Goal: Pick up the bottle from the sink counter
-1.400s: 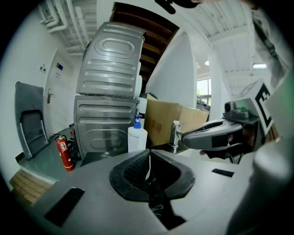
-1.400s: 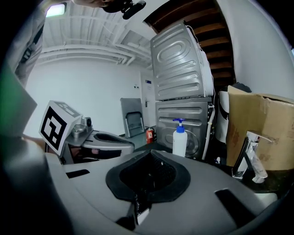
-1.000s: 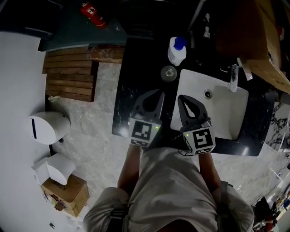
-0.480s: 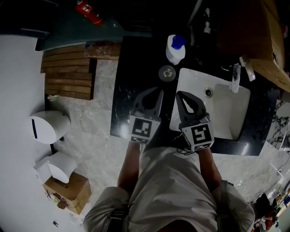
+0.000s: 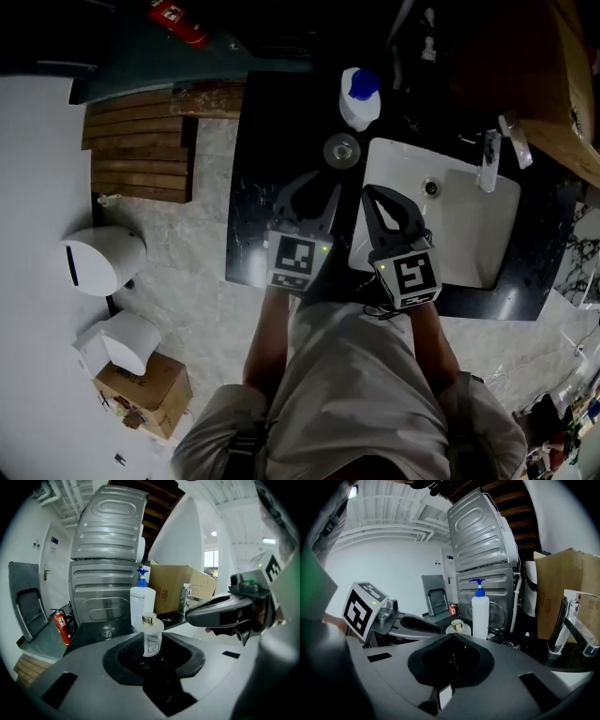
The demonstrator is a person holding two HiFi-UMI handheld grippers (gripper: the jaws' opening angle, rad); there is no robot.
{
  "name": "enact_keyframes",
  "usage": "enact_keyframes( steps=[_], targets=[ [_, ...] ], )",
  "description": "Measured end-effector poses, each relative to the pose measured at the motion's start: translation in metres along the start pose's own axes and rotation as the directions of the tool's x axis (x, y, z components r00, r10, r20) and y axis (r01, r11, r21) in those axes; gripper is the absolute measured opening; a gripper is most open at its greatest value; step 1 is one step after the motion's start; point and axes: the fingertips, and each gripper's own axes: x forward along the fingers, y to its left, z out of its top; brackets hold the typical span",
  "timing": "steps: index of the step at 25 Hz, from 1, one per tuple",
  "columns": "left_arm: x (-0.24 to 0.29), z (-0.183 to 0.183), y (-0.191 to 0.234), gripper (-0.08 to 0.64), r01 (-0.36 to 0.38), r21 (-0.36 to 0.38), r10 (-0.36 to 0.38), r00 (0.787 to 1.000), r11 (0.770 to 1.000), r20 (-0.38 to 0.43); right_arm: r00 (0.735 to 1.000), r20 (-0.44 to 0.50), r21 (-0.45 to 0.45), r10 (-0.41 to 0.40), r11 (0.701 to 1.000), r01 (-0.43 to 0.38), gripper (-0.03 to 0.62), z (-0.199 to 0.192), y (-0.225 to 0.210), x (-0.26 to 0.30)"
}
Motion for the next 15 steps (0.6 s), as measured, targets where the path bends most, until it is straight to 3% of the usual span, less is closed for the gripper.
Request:
enact_keyframes(
  steps=[15],
  targets=[
    [0.028, -0.01, 0.005, 0.202, -0.009, -0.013, 0.009, 0.999, 1.0, -0.042, 1.0, -0.013, 0.018, -0.005, 1.0, 0.006, -0.005, -0.007, -0.012, 0.003]
  ],
)
